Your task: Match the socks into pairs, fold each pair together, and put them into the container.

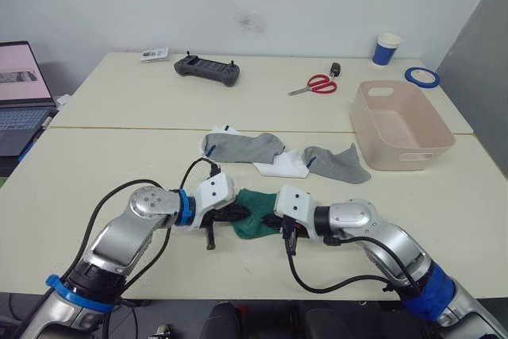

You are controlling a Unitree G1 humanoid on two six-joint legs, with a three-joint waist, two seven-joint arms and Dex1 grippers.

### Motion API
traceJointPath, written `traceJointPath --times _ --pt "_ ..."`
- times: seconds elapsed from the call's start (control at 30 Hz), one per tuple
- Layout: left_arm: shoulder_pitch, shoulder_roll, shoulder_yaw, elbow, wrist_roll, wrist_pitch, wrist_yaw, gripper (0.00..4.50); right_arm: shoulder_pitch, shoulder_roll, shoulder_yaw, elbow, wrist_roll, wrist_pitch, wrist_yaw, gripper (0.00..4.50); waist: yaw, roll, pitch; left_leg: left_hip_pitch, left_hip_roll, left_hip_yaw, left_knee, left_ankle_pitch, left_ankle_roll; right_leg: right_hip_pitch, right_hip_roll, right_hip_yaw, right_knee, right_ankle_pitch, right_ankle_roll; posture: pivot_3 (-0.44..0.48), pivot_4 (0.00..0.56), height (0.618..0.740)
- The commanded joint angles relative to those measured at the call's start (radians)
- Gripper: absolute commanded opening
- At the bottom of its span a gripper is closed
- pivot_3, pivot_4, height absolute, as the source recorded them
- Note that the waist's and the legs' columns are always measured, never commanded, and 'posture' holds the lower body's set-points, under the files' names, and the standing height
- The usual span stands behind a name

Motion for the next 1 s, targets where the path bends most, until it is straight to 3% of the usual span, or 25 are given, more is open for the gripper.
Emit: traceJointPath --times 0.03,0.27,0.4,0.53,0.83,1.0 --pt "0.021 0.029 -0.006 0.034 0.052 -0.027 0.002 0.0 0.002 -0.013 -0.013 -0.012 -0.004 0.005 0.012 0.04 0.0 0.0 0.0 0.0 0.0 0.0 0.0 0.0 0.0 0.0 0.0 0.0 0.0 0.0 0.0 0.0 0.15 0.74" --pt "0.035 0.042 0.062 -0.019 -0.01 -0.037 -0.02 0.0 0.008 -0.035 -0.07 -0.052 0.03 0.041 0.023 0.04 -0.002 0.0 0.0 0.002 0.0 0.0 0.0 0.0 0.0 0.001 0.0 0.0 0.001 0.0 0.0 0.0 0.15 0.74" --pt "0.018 0.029 0.112 -0.142 -0.126 0.061 -0.046 0.0 -0.014 0.005 -0.109 -0.066 0.058 0.065 0.002 0.04 -0.001 0.0 0.0 0.0 0.0 0.0 0.0 0.0 0.0 0.0 0.0 0.0 0.001 0.0 0.0 0.0 0.15 0.74" --pt "0.005 0.042 0.101 -0.216 -0.164 0.127 -0.067 0.0 -0.035 0.045 -0.097 -0.006 0.024 0.038 -0.028 0.04 -0.001 0.0 0.0 0.0 0.0 0.0 0.0 0.0 0.0 0.0 0.0 0.0 0.001 0.0 0.0 0.0 0.15 0.74" --pt "0.015 0.027 -0.023 -0.065 0.02 0.027 -0.018 0.0 -0.07 0.104 -0.069 0.188 -0.071 -0.073 -0.077 0.04 0.0 0.0 0.0 0.0 0.0 0.0 0.0 0.0 0.0 0.0 0.0 0.0 0.001 0.0 0.0 0.0 0.15 0.74" --pt "0.012 0.005 -0.036 -0.016 0.054 0.0 -0.003 0.0 -0.062 0.087 -0.08 0.213 -0.093 -0.086 -0.073 0.04 0.0 0.0 0.0 0.001 0.0 0.0 0.0 0.0 0.0 0.001 0.0 0.0 0.001 0.0 0.0 0.0 0.15 0.74"
